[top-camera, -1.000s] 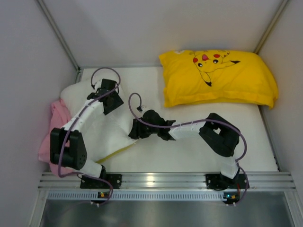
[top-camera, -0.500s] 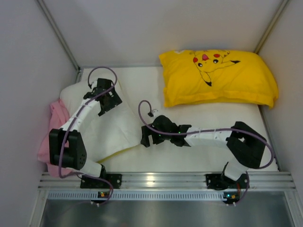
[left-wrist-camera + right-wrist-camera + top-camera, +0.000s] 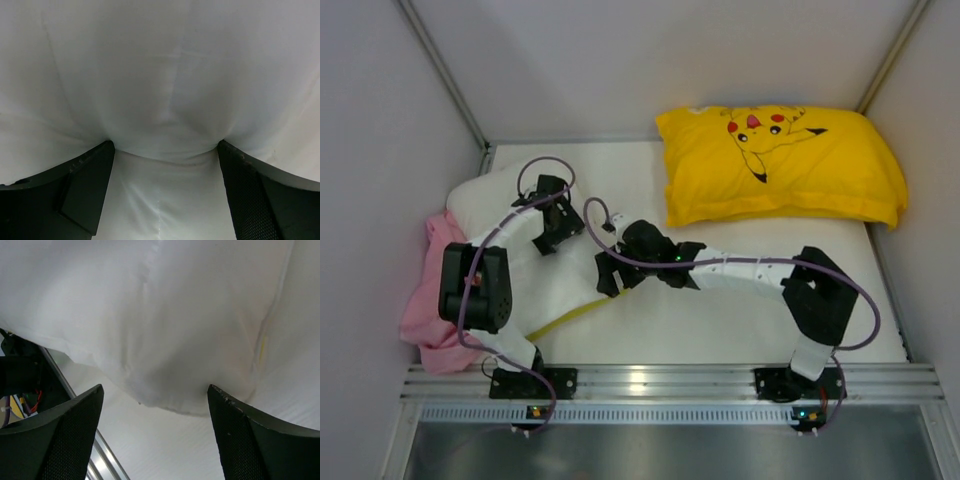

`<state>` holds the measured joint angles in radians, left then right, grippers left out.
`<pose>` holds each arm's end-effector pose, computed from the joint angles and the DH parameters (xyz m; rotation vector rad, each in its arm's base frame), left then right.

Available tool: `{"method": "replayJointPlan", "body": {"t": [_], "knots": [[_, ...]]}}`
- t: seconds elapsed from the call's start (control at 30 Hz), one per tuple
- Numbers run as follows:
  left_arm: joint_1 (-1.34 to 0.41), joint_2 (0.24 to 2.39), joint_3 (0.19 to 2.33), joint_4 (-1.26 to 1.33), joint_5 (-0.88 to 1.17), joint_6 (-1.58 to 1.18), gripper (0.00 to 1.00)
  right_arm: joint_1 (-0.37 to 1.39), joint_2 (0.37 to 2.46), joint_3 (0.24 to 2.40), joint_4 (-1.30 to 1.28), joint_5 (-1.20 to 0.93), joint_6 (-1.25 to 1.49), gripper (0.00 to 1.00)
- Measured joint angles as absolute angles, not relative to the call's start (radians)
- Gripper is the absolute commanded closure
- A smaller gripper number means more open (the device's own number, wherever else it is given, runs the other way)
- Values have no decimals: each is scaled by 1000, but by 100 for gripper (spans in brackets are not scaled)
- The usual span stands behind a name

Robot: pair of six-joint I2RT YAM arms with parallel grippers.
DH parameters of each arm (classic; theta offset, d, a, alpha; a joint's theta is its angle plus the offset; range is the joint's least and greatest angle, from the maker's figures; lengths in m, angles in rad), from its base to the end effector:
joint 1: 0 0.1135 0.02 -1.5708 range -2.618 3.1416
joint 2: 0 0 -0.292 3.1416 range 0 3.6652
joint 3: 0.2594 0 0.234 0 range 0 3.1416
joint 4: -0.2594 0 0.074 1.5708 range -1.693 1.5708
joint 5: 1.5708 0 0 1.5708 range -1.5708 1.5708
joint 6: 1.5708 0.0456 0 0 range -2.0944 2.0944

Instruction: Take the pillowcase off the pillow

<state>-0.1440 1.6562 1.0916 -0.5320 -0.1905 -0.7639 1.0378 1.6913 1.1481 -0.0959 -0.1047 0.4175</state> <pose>0.3202 -0.0377 0.2285 -0.8612 2.4896 -0.0530 0.1867 0.3259 0.2667 -0.7807 2.2320 0.8829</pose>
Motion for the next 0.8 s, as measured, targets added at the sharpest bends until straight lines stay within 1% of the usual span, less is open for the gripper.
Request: {"method": "replayJointPlan", "body": {"t": [0.03,0.1,0.13,0.17,0.23,0.27,0.33,0.43,0.57,0.67,0.8], "knots": [[-144,1673,1098,-527,-187,-764,13,1033,1741,1188,-99,-114,406,25],[-142,1694,1110,-521,-180,-764,13,1023,1814,1243,-100,-124,396,29],[-142,1700,1113,-517,-178,-764,13,1011,1847,1266,-104,-130,395,36],[-142,1702,1116,-513,-176,-764,13,997,1874,1284,-106,-136,395,39],[-142,1709,1122,-503,-175,-762,13,963,1909,1301,-111,-149,413,44],[-142,1718,1131,-498,-174,-760,13,947,1916,1301,-114,-154,422,48],[-142,1741,1155,-495,-170,-754,12,921,1917,1296,-108,-159,435,53],[-142,1790,1209,-499,-157,-742,12,905,1916,1256,-62,-175,459,55],[-139,1867,1300,-511,-124,-713,12,917,1923,1178,35,-237,509,55],[-137,1910,1357,-509,-98,-699,12,946,1971,1190,96,-289,541,54],[-131,1930,1393,-502,-83,-690,8,1011,2071,1286,133,-341,570,53]]}}
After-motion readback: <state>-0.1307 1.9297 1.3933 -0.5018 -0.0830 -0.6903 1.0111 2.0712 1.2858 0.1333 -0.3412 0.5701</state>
